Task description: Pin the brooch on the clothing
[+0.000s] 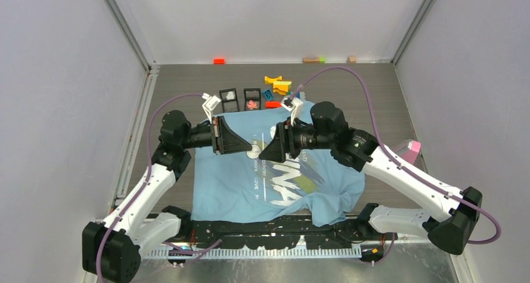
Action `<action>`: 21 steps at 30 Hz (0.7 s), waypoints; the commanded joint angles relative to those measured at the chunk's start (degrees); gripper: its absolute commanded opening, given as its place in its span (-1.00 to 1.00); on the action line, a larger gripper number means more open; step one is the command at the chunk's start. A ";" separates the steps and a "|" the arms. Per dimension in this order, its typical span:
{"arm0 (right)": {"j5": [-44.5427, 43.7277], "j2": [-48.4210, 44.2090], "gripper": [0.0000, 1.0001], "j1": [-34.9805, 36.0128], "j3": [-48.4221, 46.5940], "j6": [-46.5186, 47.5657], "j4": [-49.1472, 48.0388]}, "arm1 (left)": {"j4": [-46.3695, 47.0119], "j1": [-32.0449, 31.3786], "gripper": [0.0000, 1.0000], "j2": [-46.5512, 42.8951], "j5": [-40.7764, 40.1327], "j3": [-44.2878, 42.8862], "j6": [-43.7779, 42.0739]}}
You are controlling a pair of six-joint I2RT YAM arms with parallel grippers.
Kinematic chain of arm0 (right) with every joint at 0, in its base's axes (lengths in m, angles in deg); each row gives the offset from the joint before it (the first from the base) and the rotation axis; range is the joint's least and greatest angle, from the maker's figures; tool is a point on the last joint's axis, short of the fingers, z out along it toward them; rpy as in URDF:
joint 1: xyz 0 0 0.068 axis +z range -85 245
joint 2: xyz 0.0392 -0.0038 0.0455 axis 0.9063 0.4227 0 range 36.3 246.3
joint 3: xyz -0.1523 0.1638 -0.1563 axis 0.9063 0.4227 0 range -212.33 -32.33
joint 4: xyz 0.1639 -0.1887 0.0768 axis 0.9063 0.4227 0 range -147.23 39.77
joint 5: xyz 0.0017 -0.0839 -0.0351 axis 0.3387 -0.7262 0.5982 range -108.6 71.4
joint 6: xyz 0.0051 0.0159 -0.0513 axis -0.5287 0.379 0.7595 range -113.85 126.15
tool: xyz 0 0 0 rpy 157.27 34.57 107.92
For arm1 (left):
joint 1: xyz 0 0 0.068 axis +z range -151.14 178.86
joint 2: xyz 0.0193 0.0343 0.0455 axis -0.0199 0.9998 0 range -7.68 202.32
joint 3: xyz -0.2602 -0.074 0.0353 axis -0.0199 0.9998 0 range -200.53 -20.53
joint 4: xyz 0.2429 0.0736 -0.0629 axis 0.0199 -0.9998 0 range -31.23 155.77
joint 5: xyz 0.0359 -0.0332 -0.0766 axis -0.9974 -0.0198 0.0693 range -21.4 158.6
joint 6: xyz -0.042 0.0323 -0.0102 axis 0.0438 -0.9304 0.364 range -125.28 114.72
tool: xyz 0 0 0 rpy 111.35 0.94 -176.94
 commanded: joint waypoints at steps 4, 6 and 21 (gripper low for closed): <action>10.04 -1.58 0.12 -0.59 0.80 -5.24 -8.69 | 6.27 0.03 -1.00 -2.09 7.78 -1.01 1.50; 10.99 -1.25 0.06 -0.66 0.86 -5.94 -9.89 | 6.27 -0.17 -1.00 -2.40 8.16 -0.73 1.52; 12.12 1.96 -0.23 -0.68 1.42 -7.52 -13.62 | 6.53 -1.64 -1.00 -4.23 9.62 0.25 1.82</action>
